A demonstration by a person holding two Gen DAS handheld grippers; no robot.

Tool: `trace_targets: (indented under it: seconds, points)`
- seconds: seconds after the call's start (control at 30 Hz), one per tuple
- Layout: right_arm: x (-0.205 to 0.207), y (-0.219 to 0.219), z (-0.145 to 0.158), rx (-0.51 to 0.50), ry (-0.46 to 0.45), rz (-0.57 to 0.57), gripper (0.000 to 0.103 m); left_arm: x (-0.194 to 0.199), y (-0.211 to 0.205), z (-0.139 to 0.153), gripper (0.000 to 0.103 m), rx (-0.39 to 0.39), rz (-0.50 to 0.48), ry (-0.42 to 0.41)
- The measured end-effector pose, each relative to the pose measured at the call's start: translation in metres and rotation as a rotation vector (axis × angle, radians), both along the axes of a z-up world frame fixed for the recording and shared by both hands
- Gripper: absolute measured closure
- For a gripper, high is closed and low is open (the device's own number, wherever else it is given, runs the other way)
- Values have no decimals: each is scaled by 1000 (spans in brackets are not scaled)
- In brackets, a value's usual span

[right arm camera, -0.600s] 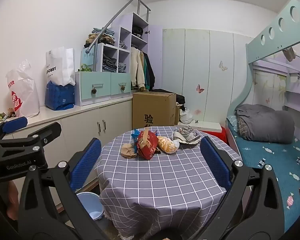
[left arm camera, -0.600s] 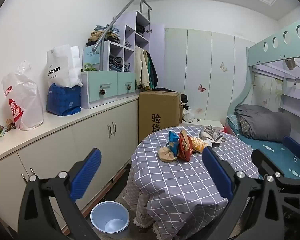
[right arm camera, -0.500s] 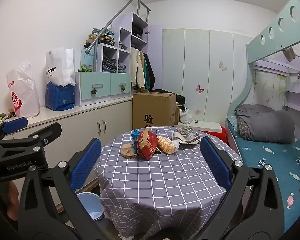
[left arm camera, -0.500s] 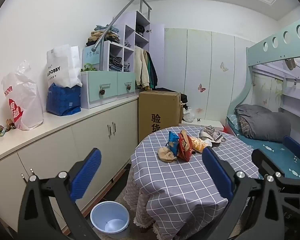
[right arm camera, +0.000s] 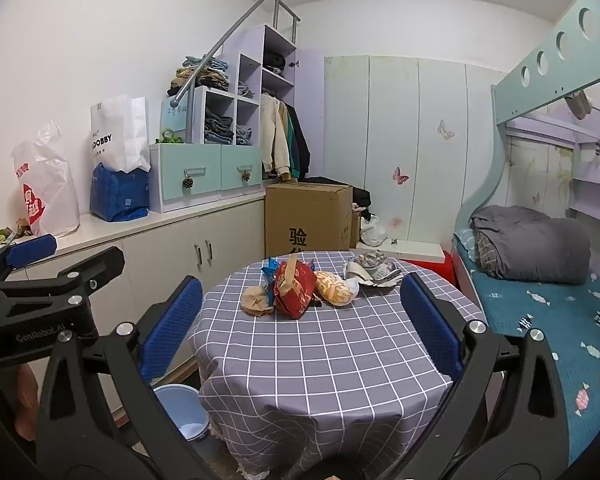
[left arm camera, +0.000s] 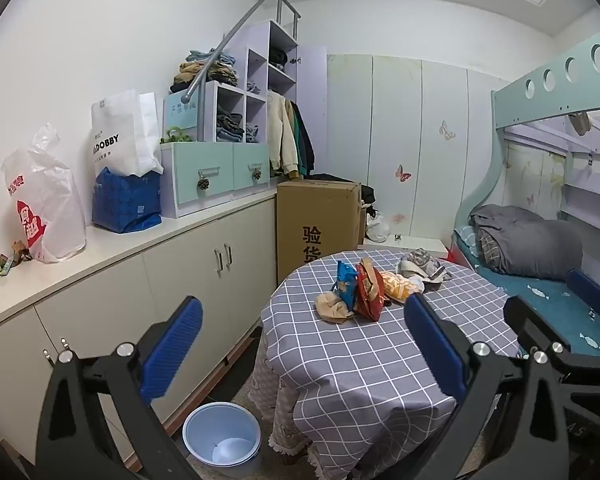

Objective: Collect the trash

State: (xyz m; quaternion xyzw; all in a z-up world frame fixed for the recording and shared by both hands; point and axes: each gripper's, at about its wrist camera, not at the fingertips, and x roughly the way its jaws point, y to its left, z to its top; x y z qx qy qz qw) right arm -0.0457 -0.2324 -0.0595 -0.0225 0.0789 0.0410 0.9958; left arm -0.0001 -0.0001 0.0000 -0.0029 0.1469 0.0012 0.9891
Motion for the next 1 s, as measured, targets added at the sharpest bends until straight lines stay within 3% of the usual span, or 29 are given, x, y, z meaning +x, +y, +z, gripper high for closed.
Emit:
trace_targets:
  seconds: [1.0]
  points:
    - [-2,-1,-2,4,8,0,6,0,-1,0,4,8,0,6]
